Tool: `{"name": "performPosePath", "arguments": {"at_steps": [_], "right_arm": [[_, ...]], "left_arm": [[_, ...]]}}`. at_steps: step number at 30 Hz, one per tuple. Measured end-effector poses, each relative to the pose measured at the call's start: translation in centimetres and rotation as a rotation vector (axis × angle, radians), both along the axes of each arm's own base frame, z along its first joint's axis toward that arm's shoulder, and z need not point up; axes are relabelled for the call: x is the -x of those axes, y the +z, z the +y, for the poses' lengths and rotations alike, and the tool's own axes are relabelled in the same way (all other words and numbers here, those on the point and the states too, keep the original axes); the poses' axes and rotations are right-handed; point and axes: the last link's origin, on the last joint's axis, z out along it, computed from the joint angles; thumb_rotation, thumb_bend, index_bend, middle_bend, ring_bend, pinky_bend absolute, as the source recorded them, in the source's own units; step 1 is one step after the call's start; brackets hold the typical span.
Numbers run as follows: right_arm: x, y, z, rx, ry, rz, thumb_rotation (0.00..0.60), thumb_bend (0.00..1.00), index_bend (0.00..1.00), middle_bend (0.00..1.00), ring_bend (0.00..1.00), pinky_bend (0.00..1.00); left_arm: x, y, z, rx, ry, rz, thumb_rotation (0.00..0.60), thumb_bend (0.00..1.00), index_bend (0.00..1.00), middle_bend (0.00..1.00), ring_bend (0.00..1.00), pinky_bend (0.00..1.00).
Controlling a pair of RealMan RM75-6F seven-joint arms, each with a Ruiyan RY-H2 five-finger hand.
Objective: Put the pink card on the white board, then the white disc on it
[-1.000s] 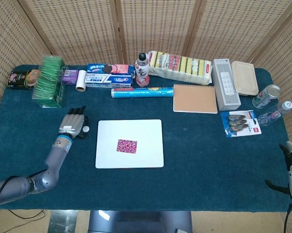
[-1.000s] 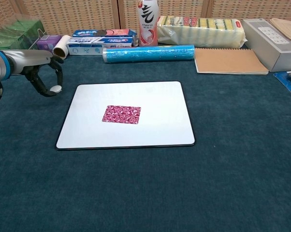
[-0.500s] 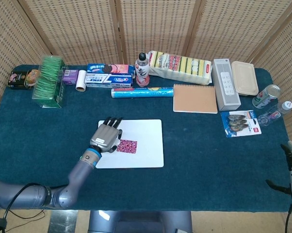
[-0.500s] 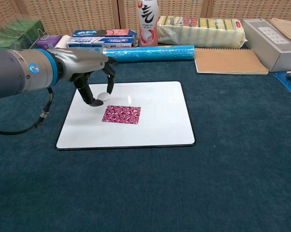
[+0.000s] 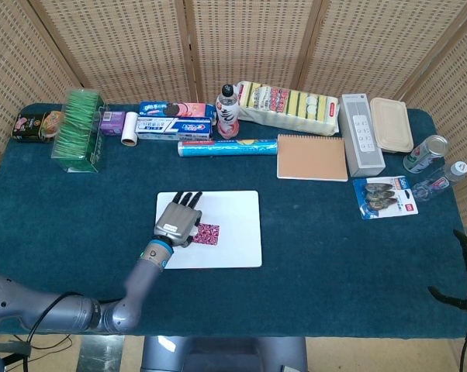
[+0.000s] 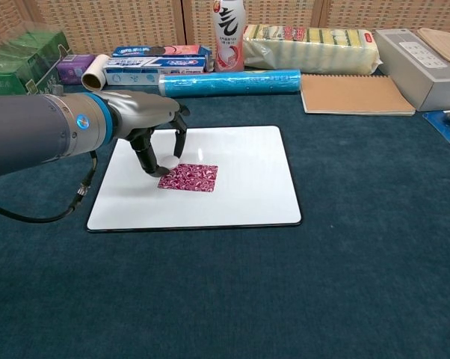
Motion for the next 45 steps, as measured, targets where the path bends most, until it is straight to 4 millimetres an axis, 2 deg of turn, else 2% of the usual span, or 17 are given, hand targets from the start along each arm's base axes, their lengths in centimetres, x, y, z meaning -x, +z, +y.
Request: {"name": "performPosePath", "arguments": {"at_steps": [8, 9, 11, 13, 15, 23, 26, 29, 32, 37, 41, 45], "right_arm": [[0.1, 0.1, -0.1, 0.000, 0.001, -0.006, 0.600, 0.02, 0.04, 0.00, 0.02, 0.00], [0.1, 0.1, -0.1, 0.001, 0.000, -0.007, 0.600, 0.02, 0.04, 0.00, 0.02, 0.00], [0.1, 0.2, -0.1, 0.002, 0.001, -0.010, 0.600, 0.02, 0.04, 0.00, 0.02, 0.00], [0.0, 0.2, -0.1, 0.002, 0.002, -0.011, 0.600, 0.02, 0.04, 0.00, 0.02, 0.00], [0.0, 0.2, -0.1, 0.002, 0.002, -0.011, 0.600, 0.02, 0.04, 0.00, 0.02, 0.00], [0.0, 0.1, 0.0, 0.000, 0.002, -0.006, 0.600, 0.02, 0.04, 0.00, 0.02, 0.00], [0.0, 0.1, 0.0, 0.002, 0.001, -0.005, 0.600, 0.02, 0.04, 0.00, 0.02, 0.00], [0.0, 0.2, 0.0, 0.007, 0.000, -0.004, 0.600, 0.02, 0.04, 0.00, 0.02, 0.00], [0.0, 0.2, 0.0, 0.008, 0.002, -0.003, 0.600, 0.02, 0.04, 0.00, 0.02, 0.00], [-0.3, 0.1, 0.1, 0.010, 0.008, 0.005, 0.600, 0.02, 0.04, 0.00, 0.02, 0.00], [-0.5, -0.2, 0.2, 0.008, 0.014, 0.016, 0.600, 0.02, 0.04, 0.00, 0.02, 0.00], [-0.7, -0.3, 0.3, 0.013, 0.019, 0.044, 0.600, 0.02, 0.05, 0.00, 0.02, 0.00]], "left_arm": [[-0.2, -1.1, -0.1, 0.018, 0.021, -0.002, 0.600, 0.30, 0.49, 0.00, 0.00, 0.00], [-0.2, -1.2, -0.1, 0.017, 0.021, 0.001, 0.600, 0.30, 0.46, 0.00, 0.00, 0.00], [-0.1, -1.3, -0.1, 0.010, 0.027, 0.010, 0.600, 0.29, 0.32, 0.00, 0.00, 0.00], [0.0, -1.5, -0.1, 0.011, 0.037, 0.021, 0.600, 0.27, 0.10, 0.00, 0.00, 0.00], [0.0, -1.5, -0.1, 0.009, 0.042, 0.031, 0.600, 0.26, 0.01, 0.00, 0.00, 0.00], [-0.1, -0.6, 0.0, 0.002, 0.044, -0.010, 0.600, 0.24, 0.00, 0.00, 0.00, 0.00], [-0.2, 0.4, 0.1, -0.012, 0.029, -0.042, 0.600, 0.23, 0.00, 0.00, 0.00, 0.00], [0.2, 1.9, 0.0, -0.039, -0.001, -0.057, 0.600, 0.18, 0.00, 0.00, 0.00, 0.00], [1.3, 3.9, -0.3, -0.081, -0.037, -0.062, 0.600, 0.10, 0.00, 0.00, 0.00, 0.00], [5.1, 8.3, -1.4, -0.176, -0.083, -0.066, 0.600, 0.05, 0.00, 0.00, 0.00, 0.00], [9.8, 12.1, -3.6, -0.255, -0.060, -0.089, 0.600, 0.05, 0.00, 0.00, 0.00, 0.00], [15.2, 15.0, -7.3, -0.315, 0.021, -0.163, 0.600, 0.05, 0.00, 0.00, 0.00, 0.00]]}}
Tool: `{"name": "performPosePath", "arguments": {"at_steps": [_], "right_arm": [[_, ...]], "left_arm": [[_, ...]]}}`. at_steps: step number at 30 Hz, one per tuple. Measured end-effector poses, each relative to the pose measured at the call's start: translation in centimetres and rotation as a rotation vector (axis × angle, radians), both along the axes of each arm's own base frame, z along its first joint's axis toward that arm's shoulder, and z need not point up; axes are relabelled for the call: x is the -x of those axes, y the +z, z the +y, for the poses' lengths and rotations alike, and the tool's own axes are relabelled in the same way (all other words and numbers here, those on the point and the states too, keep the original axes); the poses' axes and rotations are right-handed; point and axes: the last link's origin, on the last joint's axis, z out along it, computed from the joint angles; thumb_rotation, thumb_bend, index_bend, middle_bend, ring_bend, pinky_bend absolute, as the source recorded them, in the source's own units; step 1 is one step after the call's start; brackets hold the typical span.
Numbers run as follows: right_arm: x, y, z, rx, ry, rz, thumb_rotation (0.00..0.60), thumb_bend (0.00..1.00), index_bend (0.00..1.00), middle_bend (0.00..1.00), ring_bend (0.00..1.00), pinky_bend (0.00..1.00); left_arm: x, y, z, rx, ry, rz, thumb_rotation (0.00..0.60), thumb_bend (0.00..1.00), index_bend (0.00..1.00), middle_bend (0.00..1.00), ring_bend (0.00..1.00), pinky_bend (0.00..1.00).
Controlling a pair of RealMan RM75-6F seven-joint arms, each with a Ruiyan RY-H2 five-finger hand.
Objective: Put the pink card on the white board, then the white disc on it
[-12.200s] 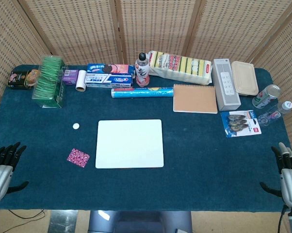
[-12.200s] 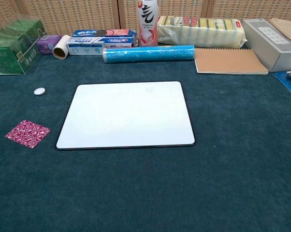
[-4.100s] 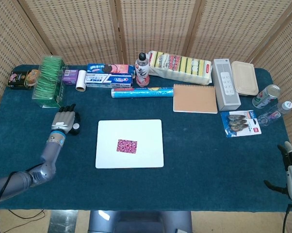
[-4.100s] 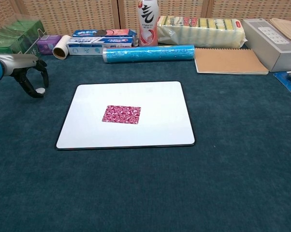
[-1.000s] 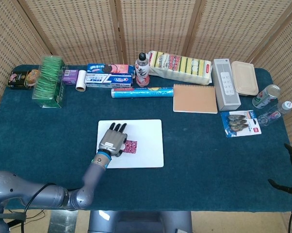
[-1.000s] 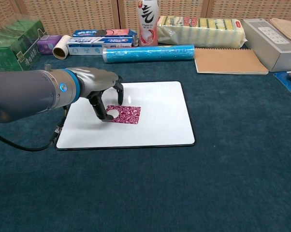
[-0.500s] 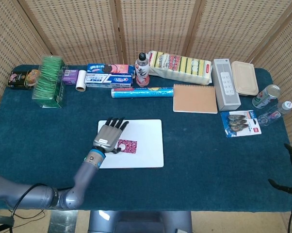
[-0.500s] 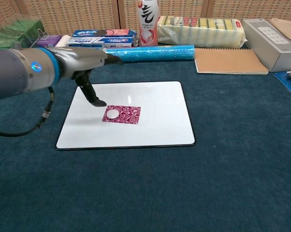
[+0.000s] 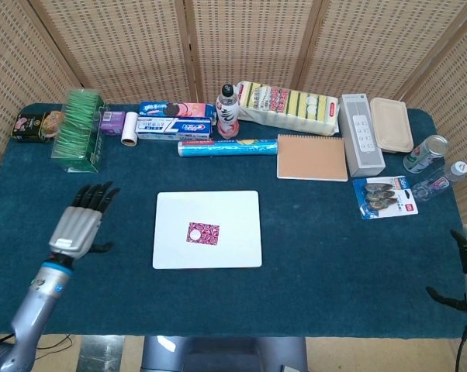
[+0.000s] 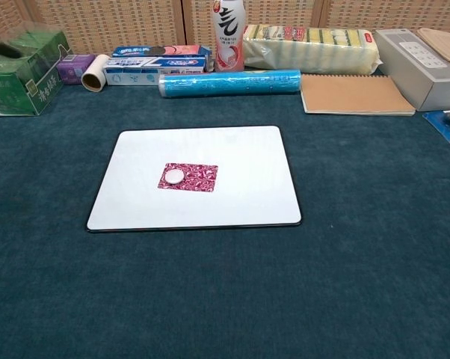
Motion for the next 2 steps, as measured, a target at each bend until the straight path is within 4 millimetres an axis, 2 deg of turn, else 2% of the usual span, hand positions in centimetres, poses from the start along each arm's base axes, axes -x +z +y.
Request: {"name": "performPosePath", "arguments": {"at_steps": [2], "right_arm": [[-0.2, -0.1, 0.0, 0.013, 0.005, 0.029, 0.600, 0.02, 0.06, 0.00, 0.02, 0.00]], "left_arm": [[2.6, 1.3, -1.8, -0.025, 0.047, -0.032, 0.600, 0.05, 0.00, 0.00, 0.00, 0.00]]}}
